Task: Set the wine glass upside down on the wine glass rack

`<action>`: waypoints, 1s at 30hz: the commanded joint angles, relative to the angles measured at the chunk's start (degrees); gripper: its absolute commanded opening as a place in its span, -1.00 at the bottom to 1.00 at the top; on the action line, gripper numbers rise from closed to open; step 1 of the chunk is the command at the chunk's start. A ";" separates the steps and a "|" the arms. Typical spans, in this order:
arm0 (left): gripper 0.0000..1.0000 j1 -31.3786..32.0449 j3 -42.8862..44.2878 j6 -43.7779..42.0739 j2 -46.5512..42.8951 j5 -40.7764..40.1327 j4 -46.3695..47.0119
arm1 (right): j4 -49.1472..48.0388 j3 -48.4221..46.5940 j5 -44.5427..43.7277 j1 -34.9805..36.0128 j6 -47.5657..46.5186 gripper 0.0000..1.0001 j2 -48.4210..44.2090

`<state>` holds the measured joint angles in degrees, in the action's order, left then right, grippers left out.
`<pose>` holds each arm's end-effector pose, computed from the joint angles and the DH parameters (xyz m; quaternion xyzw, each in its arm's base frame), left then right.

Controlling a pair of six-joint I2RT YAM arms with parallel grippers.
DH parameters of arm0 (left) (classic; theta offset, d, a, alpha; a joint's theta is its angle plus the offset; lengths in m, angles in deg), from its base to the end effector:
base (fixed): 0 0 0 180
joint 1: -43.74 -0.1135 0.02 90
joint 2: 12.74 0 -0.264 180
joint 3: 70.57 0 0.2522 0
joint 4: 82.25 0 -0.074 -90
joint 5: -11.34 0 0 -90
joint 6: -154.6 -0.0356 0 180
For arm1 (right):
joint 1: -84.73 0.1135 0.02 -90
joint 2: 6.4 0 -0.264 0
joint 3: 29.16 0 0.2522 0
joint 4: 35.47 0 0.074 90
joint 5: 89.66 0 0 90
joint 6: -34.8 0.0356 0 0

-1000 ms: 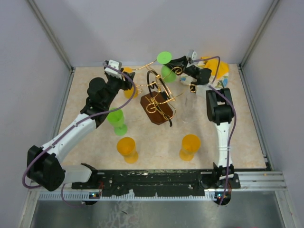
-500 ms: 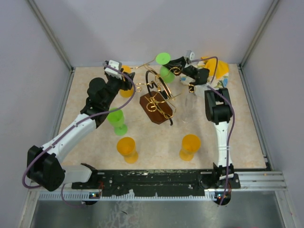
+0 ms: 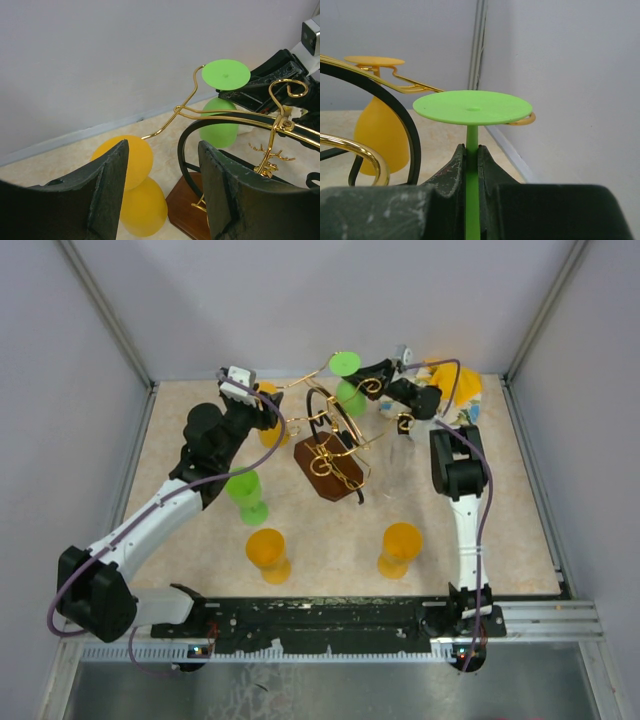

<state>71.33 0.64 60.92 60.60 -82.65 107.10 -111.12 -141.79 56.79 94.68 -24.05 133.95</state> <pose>0.2715 -0.1391 0.3708 0.1529 0.6434 -0.1328 0.7383 0.4965 0.1172 0.2342 -0.3757 0.3921 0.4476 0.7105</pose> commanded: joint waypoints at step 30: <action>0.26 -0.25 1.52 -0.27 1.59 0.91 -0.35 | -9.47 -2.58 2.42 -0.12 3.12 -1.00 -2.29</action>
<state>71.33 0.64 60.92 61.96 -82.52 107.01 -111.12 -144.54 59.59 94.68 -20.22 136.01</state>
